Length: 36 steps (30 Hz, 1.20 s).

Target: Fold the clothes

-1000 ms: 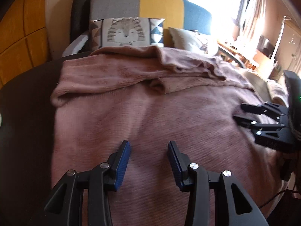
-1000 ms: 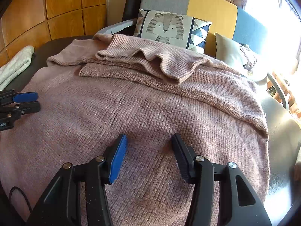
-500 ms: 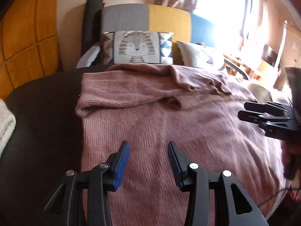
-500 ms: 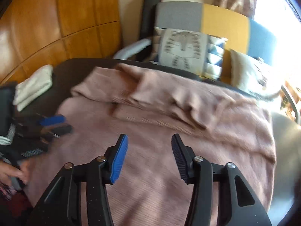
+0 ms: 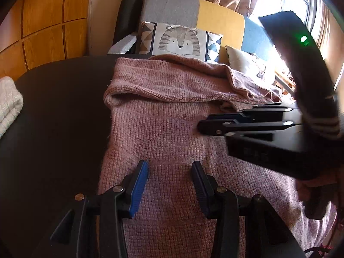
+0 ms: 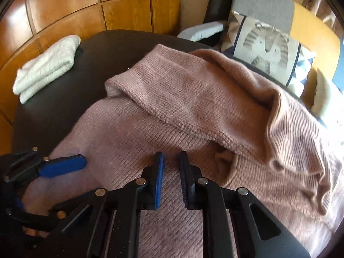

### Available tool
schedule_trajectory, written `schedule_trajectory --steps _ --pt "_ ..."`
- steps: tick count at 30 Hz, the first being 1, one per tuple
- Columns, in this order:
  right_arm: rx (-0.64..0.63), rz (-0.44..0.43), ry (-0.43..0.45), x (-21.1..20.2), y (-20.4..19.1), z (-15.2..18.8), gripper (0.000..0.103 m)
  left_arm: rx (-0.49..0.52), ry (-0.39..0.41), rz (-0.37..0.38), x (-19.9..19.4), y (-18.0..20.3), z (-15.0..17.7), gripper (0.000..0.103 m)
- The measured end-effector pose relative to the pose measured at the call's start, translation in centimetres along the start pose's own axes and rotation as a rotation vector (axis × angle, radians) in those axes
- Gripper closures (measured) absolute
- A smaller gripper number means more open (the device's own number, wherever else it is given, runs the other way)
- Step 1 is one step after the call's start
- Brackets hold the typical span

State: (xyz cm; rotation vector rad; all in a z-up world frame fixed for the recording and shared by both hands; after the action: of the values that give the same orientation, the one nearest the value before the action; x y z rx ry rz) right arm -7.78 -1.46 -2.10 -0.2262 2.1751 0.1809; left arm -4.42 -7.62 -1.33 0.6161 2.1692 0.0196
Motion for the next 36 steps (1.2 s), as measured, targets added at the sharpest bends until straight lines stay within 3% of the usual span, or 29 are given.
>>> schedule_trajectory --steps 3,5,11,17,29,33,36 --pt "0.042 -0.028 0.016 -1.5 0.3 0.2 0.086 -0.011 0.004 0.013 0.1 -0.1 -0.1 0.06" --pt "0.106 -0.068 0.076 -4.2 1.0 1.1 0.086 -0.016 0.006 0.018 0.0 -0.1 0.0 0.06" --pt "0.13 -0.004 0.012 -9.3 2.2 7.6 0.087 -0.018 0.009 0.017 -0.2 -0.1 0.2 0.06" --pt "0.118 0.0 -0.028 -10.5 3.2 13.3 0.087 -0.003 0.011 -0.001 -0.1 0.1 0.2 0.06" --pt "0.268 0.128 0.083 -14.7 7.4 15.7 0.086 0.027 0.002 -0.037 -0.2 0.6 0.2 0.059" --pt "0.319 0.175 0.115 -16.1 9.0 16.6 0.077 0.041 -0.023 -0.076 -0.8 1.4 -0.2 0.059" --pt "0.368 0.262 0.06 -16.2 12.7 18.6 0.077 0.043 0.015 -0.009 -1.7 3.3 -0.4 0.059"
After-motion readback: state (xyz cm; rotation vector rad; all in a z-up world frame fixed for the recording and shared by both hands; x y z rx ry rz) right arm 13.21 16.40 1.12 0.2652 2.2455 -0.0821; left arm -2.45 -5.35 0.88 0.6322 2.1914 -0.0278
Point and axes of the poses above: each gripper's, at about its wrist camera, not at the fingertips, and x roughly the way its jaws point, y to its right, z to its underside, the point moved 5 cm from there along x, roughly the way its jaws point, and after that the axes turned 4 degrees about -x, right-handed, at the moved point
